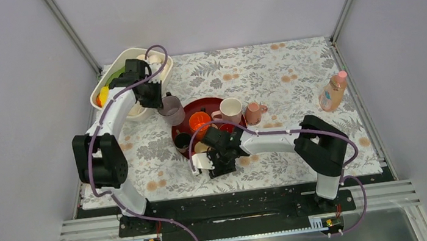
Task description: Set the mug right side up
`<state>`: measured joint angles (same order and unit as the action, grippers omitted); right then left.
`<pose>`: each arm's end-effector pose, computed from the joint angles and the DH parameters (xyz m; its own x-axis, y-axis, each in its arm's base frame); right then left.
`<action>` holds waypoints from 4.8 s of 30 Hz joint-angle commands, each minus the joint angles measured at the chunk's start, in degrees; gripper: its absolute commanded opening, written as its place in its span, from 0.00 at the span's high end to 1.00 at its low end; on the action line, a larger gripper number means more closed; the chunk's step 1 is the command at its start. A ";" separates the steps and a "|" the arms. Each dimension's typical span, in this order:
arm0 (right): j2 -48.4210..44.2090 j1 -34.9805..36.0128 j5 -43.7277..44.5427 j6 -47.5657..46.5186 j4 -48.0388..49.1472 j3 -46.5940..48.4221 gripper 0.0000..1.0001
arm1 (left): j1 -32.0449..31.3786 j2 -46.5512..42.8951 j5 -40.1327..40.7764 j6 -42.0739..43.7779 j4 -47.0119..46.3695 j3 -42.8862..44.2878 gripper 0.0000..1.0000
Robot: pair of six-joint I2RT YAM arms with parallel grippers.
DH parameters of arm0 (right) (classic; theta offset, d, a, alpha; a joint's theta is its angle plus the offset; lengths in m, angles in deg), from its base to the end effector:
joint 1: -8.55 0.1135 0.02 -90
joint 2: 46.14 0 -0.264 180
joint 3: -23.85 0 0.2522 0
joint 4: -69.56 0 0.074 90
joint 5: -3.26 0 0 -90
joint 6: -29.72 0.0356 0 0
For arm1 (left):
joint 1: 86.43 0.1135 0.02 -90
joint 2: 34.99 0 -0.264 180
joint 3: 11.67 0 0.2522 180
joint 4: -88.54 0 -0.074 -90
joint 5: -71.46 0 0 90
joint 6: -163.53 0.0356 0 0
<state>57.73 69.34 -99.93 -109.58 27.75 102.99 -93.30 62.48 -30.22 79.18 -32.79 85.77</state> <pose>0.1665 0.3144 0.1646 0.3860 -0.8222 -0.4183 -0.9225 -0.3489 -0.1653 0.3596 -0.0506 0.2821 -0.8224 0.1962 -0.5340 0.3040 0.9450 -0.1210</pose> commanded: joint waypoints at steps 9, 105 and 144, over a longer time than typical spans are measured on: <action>-5.74 1.45 -4.05 8.98 -0.60 -1.90 0.28 | -3.54 9.34 1.04 -2.42 -5.87 10.12 1.00; -44.54 -43.19 -17.51 1.02 24.10 -1.09 1.00 | -14.30 -5.72 -26.36 2.09 18.70 39.70 0.21; -43.38 -28.77 -15.87 -5.92 37.74 3.24 0.97 | -25.00 -3.52 -60.24 -38.22 -17.29 37.55 1.00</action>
<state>12.43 40.25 -121.79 -117.03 60.75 103.19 -117.15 59.44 -92.82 40.41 -46.61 123.78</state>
